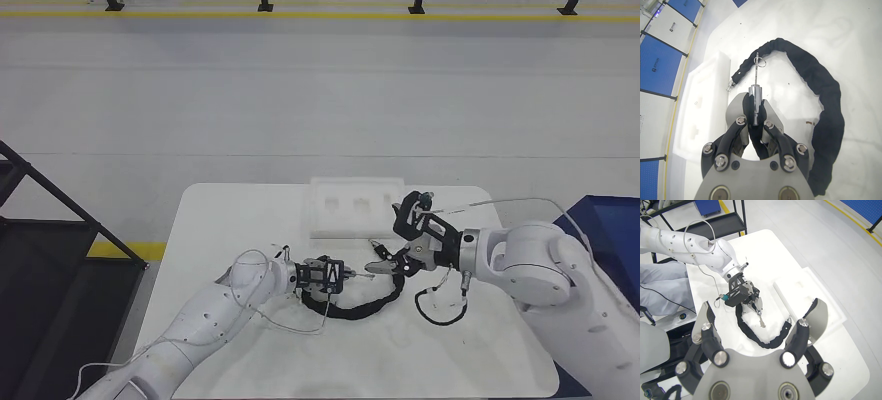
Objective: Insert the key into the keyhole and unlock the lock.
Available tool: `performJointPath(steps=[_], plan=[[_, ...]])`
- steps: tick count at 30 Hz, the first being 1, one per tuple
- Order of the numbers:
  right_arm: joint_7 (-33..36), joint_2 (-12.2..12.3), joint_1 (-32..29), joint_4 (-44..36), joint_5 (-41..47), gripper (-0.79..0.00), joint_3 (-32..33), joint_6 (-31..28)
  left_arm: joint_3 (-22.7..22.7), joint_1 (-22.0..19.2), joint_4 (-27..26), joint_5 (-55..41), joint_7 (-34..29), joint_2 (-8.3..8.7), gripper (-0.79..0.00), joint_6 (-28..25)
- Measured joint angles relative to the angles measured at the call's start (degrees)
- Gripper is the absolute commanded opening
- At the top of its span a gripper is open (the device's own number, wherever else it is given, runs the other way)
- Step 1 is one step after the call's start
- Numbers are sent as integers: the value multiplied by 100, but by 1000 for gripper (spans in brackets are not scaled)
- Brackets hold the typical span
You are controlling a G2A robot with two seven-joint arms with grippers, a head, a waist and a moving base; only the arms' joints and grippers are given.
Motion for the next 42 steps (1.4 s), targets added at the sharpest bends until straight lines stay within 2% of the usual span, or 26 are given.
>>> performJointPath(steps=[4, 8, 14, 19, 25, 27, 32, 37, 42], plan=[[-11, -33, 132, 259, 167, 0, -101, -92, -108, -73, 2, -228, 203, 4, 0, -54], [-58, -69, 309, 590, 346, 0, -187, -281, -382, -140, -150, -399, 445, 91, 0, -209], [-11, -158, 823, 1178, 625, 0, -471, -1019, -925, -348, -541, -563, 777, 290, 0, -887], [-138, -274, 1470, 1674, 468, 0, -784, -1958, -1235, -708, -650, -511, 827, 419, 0, -1642], [-477, -415, 2069, 2187, 190, 0, -1047, -2329, -1626, -1232, -523, -853, 835, 522, 0, -2355], [-544, -448, 2245, 2283, 115, 0, -1093, -2383, -1692, -1349, -488, -953, 784, 561, 0, -2452], [-700, -509, 2551, 2510, -44, 0, -1179, -2493, -1578, -1652, -182, -1423, 455, 670, 0, -2439], [-883, -559, 2778, 2749, -126, 0, -1245, -2593, -1130, -2053, 81, -2184, 112, 764, 0, -2440], [-943, -570, 2907, 2861, -137, 0, -1255, -2662, -680, -2562, 106, -2902, -275, 860, 0, -2440]])
